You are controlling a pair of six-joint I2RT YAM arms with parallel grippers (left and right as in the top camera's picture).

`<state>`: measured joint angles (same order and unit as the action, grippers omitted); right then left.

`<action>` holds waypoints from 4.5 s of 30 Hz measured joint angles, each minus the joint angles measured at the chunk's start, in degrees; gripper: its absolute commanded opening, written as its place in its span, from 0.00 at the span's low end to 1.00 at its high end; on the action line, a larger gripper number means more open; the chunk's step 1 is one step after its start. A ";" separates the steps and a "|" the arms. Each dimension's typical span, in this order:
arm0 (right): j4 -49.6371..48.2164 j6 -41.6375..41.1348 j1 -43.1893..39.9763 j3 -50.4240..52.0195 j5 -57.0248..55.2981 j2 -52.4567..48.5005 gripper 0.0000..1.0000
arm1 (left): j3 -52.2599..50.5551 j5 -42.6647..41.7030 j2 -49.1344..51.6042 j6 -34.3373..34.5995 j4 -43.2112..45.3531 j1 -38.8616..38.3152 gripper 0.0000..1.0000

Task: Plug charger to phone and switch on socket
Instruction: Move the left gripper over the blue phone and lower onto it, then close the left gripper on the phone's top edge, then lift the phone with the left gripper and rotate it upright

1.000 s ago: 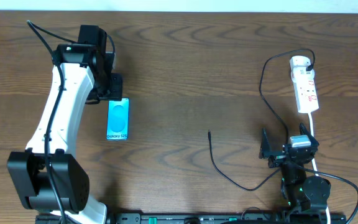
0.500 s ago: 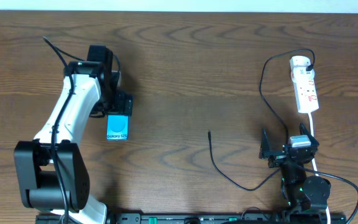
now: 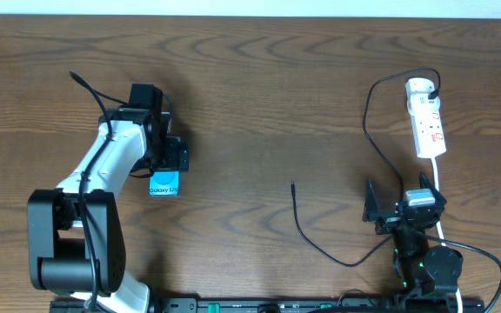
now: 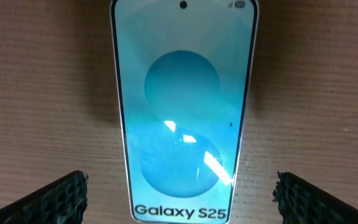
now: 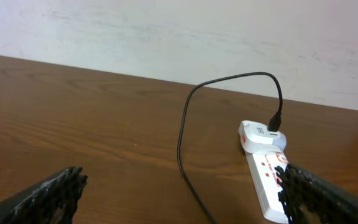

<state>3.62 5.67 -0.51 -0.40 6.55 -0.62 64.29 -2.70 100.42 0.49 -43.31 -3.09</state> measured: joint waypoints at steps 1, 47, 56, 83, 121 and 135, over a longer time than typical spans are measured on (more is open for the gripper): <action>0.02 0.00 0.00 0.00 0.00 0.00 0.99 | -0.09 0.02 0.00 0.15 0.35 0.00 0.97; 0.02 0.00 0.00 0.00 0.00 0.00 0.99 | -0.22 -0.20 6.95 0.98 8.92 0.00 0.97; 0.02 0.00 0.00 0.00 0.00 0.00 0.99 | -0.22 -0.22 6.95 0.92 8.92 0.00 0.89; 0.02 0.00 0.00 0.00 0.00 0.00 0.99 | -0.20 -0.13 6.93 1.01 9.77 0.00 0.07; 0.00 0.00 0.00 0.00 0.00 0.00 0.99 | 0.13 -20.39 -31.19 40.00 4.63 0.13 0.07; 0.00 0.00 0.00 0.00 0.00 -0.02 0.99 | 0.20 -50.18 -31.17 90.44 25.83 15.04 0.07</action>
<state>3.62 5.67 -0.51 -0.40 6.55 -0.64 64.49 -52.88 69.25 90.94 -17.47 11.94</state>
